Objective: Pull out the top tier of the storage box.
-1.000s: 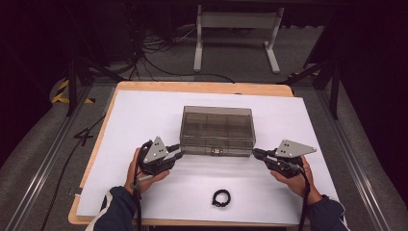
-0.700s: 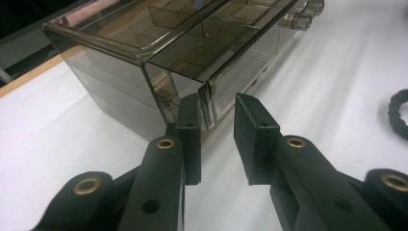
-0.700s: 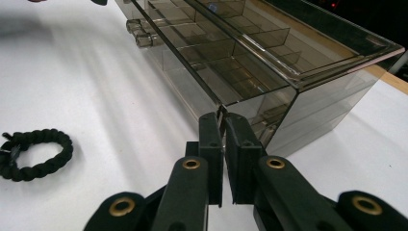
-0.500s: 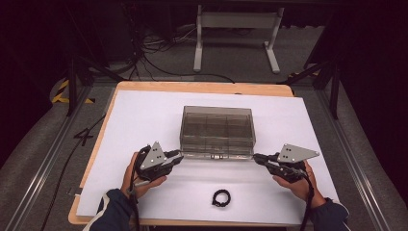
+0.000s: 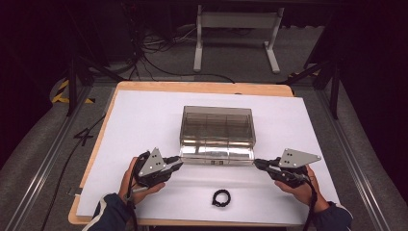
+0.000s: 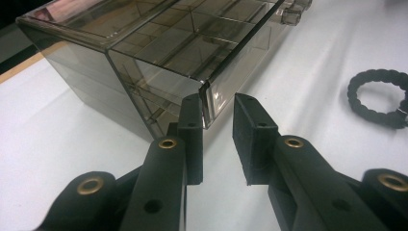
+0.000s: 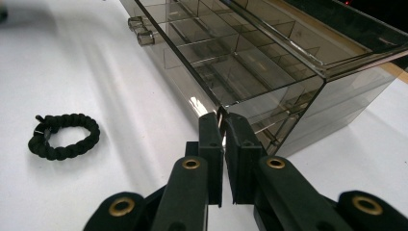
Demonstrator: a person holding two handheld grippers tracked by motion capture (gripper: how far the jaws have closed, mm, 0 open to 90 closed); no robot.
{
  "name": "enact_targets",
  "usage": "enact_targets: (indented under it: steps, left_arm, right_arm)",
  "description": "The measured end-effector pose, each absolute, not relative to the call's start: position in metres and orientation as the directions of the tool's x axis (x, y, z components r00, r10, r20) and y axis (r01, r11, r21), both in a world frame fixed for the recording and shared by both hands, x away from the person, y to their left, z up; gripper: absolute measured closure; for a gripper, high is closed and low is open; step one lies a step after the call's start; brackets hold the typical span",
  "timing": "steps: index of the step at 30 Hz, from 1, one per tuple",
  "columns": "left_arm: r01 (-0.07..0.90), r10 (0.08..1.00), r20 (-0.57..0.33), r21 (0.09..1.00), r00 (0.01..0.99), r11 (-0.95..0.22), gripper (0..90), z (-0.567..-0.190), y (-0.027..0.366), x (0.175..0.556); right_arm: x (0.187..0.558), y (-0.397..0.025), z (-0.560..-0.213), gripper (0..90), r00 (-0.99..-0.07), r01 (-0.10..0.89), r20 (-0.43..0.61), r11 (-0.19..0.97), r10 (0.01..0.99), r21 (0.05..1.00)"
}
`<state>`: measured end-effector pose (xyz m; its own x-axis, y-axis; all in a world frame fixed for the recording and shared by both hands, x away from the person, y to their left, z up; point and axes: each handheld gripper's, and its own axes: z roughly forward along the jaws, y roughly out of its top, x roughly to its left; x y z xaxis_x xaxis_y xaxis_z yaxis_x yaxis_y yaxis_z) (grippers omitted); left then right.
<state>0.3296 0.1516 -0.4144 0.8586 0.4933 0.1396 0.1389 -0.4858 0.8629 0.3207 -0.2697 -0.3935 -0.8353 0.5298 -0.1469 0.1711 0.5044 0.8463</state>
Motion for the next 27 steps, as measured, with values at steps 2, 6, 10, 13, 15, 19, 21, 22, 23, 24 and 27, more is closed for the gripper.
enact_targets:
  steps: [2,6,10,13,15,19,21,22,23,24,27]
  left_arm:
    - [0.14,0.493,0.137,0.864,0.859,-0.484,74.1,-0.4147,0.152,0.328]
    - [0.136,0.494,0.145,0.862,0.857,-0.489,73.9,-0.415,0.153,0.3257]
    - [0.134,0.494,0.149,0.86,0.857,-0.492,74.0,-0.415,0.1529,0.3257]
    - [0.133,0.494,0.151,0.86,0.856,-0.492,73.6,-0.4156,0.1525,0.3253]
    - [0.134,0.495,0.15,0.861,0.856,-0.491,73.6,-0.4156,0.1524,0.3252]
    - [0.132,0.497,0.154,0.86,0.854,-0.492,73.3,-0.4161,0.1522,0.3249]
    - [0.132,0.497,0.151,0.862,0.855,-0.49,72.5,-0.4166,0.1521,0.3245]
    - [0.132,0.497,0.151,0.862,0.855,-0.49,72.2,-0.4166,0.1521,0.3245]
    - [0.131,0.496,0.152,0.862,0.855,-0.49,72.0,-0.4166,0.1521,0.3244]
    - [0.13,0.491,0.148,0.863,0.858,-0.489,72.0,-0.4167,0.152,0.3242]
    - [0.129,0.489,0.147,0.864,0.86,-0.487,72.0,-0.4172,0.1517,0.3239]
  right_arm:
    - [0.3196,-0.2698,-0.3939,86.2,-0.836,0.169,-0.15,0.507,0.528,0.845]
    - [0.3157,-0.2687,-0.394,86.2,-0.842,0.163,-0.152,0.512,0.518,0.843]
    - [0.3151,-0.2682,-0.3941,86.2,-0.841,0.161,-0.154,0.512,0.518,0.843]
    - [0.3151,-0.2681,-0.3941,86.1,-0.841,0.162,-0.154,0.512,0.518,0.843]
    - [0.3151,-0.2682,-0.3943,86.2,-0.841,0.162,-0.154,0.513,0.518,0.843]
    - [0.315,-0.2682,-0.3947,86.2,-0.842,0.16,-0.157,0.517,0.515,0.841]
    - [0.3149,-0.2683,-0.3949,86.2,-0.842,0.159,-0.158,0.518,0.515,0.84]
    - [0.3149,-0.2683,-0.3949,86.2,-0.842,0.159,-0.158,0.518,0.515,0.84]
    - [0.3144,-0.2681,-0.3946,86.2,-0.84,0.156,-0.164,0.521,0.517,0.839]
    - [0.3143,-0.268,-0.3945,86.1,-0.839,0.157,-0.165,0.522,0.518,0.839]
    - [0.3144,-0.2684,-0.3942,86.1,-0.835,0.154,-0.174,0.524,0.522,0.838]
